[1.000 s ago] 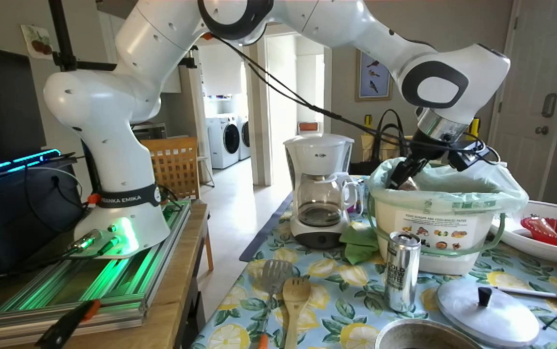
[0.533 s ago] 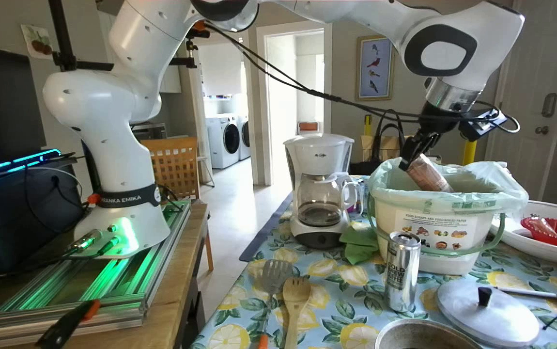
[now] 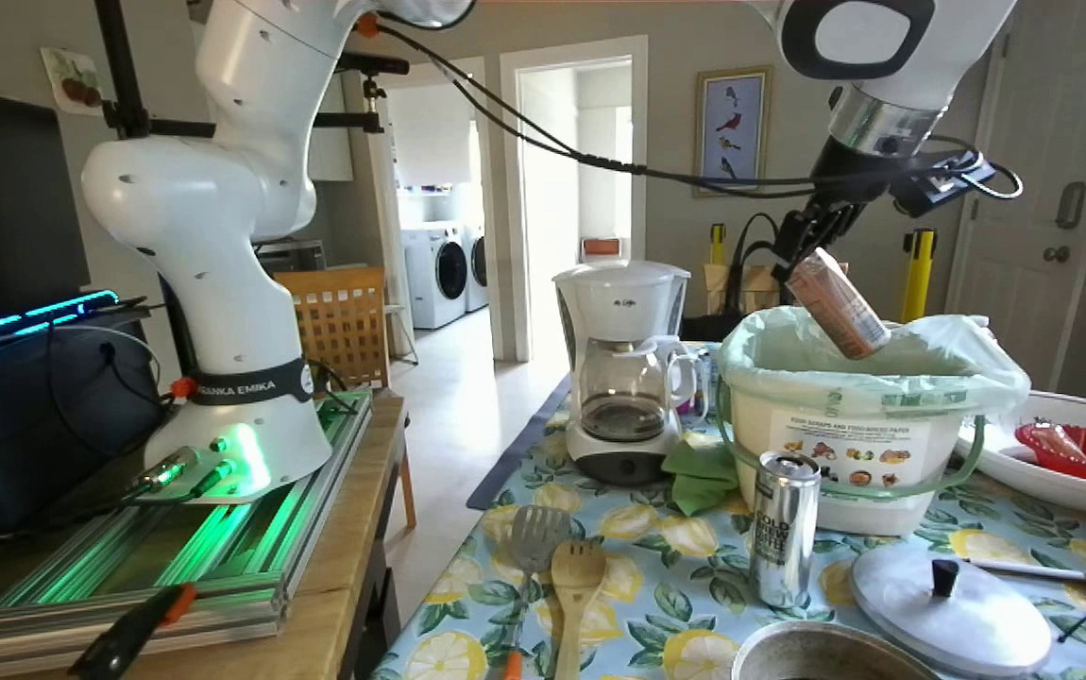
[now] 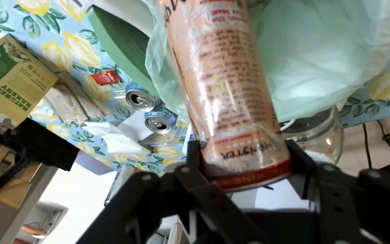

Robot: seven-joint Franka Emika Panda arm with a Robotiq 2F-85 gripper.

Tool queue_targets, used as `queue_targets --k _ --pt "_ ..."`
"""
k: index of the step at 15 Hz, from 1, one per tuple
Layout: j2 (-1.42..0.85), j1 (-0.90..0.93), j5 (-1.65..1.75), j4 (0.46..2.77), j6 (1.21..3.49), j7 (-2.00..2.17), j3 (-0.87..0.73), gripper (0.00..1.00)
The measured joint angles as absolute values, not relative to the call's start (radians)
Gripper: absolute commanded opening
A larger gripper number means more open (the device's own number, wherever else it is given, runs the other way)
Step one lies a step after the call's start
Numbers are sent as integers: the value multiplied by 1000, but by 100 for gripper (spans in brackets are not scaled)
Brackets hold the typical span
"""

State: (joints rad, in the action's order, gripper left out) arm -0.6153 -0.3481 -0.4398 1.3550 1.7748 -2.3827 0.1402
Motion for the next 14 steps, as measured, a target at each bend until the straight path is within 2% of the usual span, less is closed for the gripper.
queue_targets --k 14 --pt "-364 -344 -452 1619 1522 -2452 43 37"
